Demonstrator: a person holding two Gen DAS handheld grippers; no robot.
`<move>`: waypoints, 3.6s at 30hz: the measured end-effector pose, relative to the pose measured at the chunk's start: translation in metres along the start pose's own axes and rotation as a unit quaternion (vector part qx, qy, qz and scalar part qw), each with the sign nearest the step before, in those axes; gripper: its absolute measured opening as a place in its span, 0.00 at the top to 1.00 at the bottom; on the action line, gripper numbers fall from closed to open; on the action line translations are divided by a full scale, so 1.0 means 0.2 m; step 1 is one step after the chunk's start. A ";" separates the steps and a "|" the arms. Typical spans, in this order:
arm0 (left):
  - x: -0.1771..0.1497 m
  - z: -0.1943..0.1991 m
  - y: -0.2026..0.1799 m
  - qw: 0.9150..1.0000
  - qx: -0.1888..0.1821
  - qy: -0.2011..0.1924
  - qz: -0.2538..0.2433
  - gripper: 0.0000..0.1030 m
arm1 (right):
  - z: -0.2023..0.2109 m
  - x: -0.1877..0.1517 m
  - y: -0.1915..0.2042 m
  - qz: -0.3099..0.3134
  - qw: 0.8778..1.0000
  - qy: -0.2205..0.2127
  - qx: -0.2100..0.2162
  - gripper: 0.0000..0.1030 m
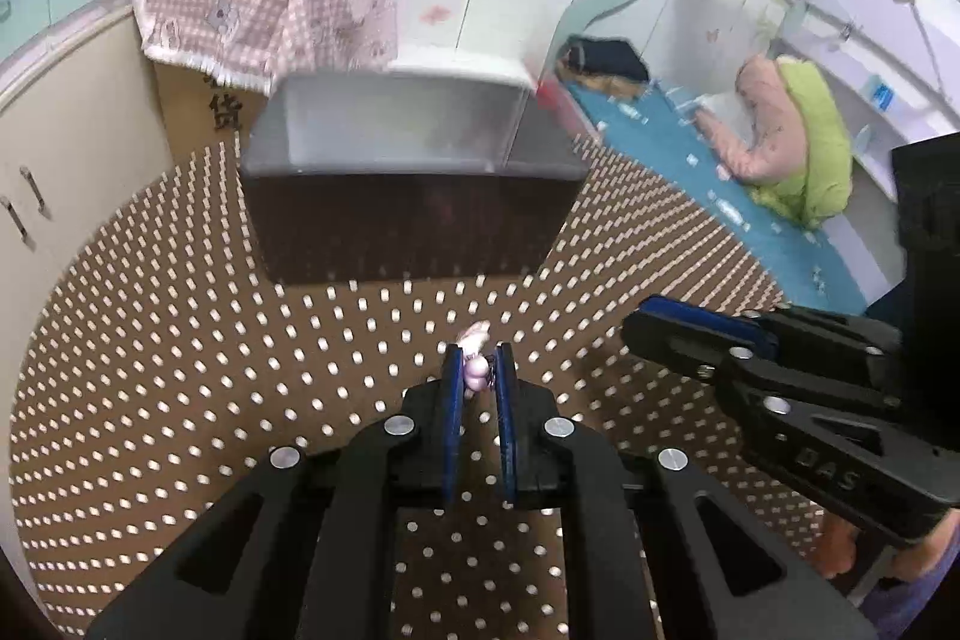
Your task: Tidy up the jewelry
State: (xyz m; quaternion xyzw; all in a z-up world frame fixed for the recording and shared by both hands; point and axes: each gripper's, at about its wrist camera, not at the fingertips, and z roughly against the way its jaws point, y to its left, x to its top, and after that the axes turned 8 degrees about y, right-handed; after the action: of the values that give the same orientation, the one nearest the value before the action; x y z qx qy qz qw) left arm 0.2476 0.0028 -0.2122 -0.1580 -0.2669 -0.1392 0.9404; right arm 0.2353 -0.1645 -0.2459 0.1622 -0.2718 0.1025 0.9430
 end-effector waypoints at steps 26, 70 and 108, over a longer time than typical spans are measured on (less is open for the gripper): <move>0.48 0.01 0.22 1.000 -0.013 -0.011 0.020 0.91 | -0.19 0.49 0.01 -0.010 1.000 -0.004 0.017 0.89; -0.24 1.26 -0.30 0.954 0.123 -0.274 -0.017 0.11 | 1.27 -0.24 0.69 0.056 0.959 -0.245 -0.134 0.28; -0.48 1.49 -0.48 0.916 0.154 -0.367 -0.045 0.11 | 1.55 -0.47 0.84 0.063 0.924 -0.327 -0.187 0.19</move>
State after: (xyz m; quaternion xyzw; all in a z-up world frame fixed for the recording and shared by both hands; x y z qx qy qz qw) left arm -0.0011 0.0420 -0.0030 -0.0387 -0.6185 -0.0706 0.7816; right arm -0.0389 -0.1303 -0.0080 -0.0102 -0.5888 0.0500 0.8067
